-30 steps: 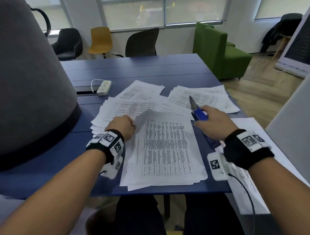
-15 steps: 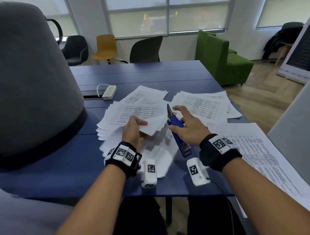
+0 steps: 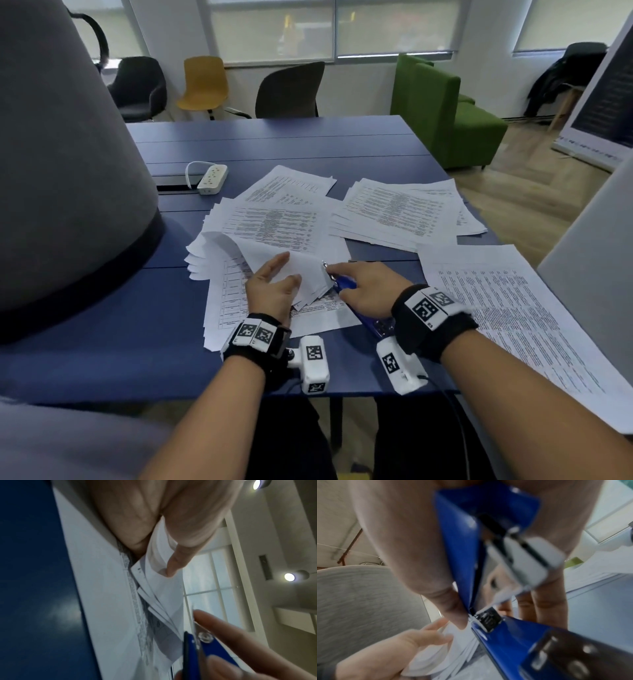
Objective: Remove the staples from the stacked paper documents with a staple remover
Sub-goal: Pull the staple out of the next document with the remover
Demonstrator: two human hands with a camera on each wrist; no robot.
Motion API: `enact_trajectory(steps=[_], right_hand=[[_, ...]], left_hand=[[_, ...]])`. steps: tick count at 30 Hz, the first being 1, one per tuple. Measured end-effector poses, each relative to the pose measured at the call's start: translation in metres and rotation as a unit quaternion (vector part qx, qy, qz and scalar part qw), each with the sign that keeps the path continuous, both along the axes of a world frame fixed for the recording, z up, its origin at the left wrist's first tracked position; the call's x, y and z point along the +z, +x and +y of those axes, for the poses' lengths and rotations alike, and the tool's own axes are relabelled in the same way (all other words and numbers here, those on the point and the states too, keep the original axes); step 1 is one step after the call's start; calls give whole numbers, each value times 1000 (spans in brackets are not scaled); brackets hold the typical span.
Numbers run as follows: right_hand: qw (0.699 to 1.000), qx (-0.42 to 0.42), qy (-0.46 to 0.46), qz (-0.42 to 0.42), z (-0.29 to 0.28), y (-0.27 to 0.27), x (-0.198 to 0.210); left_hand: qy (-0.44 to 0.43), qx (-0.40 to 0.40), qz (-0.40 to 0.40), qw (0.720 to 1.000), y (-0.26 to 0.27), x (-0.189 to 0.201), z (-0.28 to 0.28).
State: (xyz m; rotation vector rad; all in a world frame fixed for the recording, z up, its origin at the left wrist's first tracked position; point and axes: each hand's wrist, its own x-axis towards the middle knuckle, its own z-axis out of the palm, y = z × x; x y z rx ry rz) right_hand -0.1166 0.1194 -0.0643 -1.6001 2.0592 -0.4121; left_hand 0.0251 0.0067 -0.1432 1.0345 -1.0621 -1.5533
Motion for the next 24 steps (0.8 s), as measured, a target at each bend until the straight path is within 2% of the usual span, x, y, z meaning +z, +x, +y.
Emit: enact_trajectory(steps=[4,11,15,24], right_hand=[[1000,9,18,2,-2,11,-8],[999,-15,4,-28,-9,20,-19],[999,-41,-8,-25,-18,21,-27],[999,-34,-12,-14,-20,21,-30]], left_hand=[[5,0,-6,1000,2,-6,-3],[15,-19,31,999,1,-9,-5],[27,-27,42,998,2,-12,-6],[61,-27,52,996,6,-13,-8]])
